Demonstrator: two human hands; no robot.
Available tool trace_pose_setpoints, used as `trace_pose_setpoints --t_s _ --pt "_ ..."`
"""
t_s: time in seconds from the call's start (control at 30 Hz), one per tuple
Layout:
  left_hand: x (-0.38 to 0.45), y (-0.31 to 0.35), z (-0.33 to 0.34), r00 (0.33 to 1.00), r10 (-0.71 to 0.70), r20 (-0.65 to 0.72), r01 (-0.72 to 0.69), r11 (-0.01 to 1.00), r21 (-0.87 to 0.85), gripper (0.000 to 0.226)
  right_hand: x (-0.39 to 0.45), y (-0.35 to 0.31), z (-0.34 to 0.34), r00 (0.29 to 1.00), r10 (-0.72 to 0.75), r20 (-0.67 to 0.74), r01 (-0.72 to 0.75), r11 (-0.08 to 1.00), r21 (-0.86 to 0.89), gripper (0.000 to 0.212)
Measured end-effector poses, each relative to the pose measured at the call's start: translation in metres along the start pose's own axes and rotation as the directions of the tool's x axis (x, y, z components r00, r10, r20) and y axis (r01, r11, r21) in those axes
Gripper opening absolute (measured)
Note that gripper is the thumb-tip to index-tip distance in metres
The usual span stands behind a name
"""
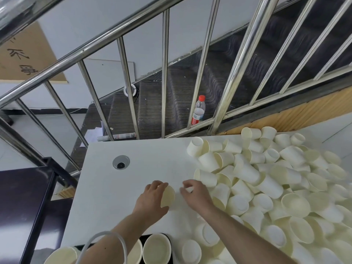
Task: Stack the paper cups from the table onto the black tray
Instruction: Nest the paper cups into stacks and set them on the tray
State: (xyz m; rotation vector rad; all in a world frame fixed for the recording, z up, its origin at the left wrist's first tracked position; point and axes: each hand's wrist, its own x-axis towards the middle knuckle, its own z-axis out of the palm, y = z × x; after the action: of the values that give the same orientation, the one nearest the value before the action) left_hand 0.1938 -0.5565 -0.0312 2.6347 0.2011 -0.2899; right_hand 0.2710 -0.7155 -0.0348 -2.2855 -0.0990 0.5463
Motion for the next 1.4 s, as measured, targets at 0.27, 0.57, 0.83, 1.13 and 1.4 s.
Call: trace_pose_setpoints --t_s 0.27,0.57,0.83,1.13,1.4 --pt "0.003 -0.012 -0.005 0.996 -0.074 -0.057 0.072 0.997 -0.03 0.07 0.03 0.023 -0.037 0.986 -0.151 -0.076 0.062 0.741 -0.668 0.066" --pt "0.004 -0.015 -0.005 0.995 -0.081 -0.065 0.077 0.995 -0.059 0.069 0.05 0.032 -0.032 0.98 -0.195 0.033 0.153 0.639 -0.754 0.065" --pt "0.004 -0.017 -0.003 0.994 -0.079 -0.081 0.073 0.995 -0.071 0.069 0.05 0.025 -0.032 0.947 -0.306 0.1 0.285 0.653 -0.702 0.026" --pt "0.005 -0.019 -0.007 0.981 -0.117 -0.154 0.101 0.989 -0.103 0.065 0.037 0.018 -0.014 0.949 -0.309 0.069 0.314 0.891 -0.329 0.028" --pt "0.004 -0.023 -0.005 0.984 -0.128 -0.121 0.118 0.989 -0.091 0.069 0.03 0.017 -0.012 0.93 -0.314 0.189 0.366 0.831 -0.418 0.045"
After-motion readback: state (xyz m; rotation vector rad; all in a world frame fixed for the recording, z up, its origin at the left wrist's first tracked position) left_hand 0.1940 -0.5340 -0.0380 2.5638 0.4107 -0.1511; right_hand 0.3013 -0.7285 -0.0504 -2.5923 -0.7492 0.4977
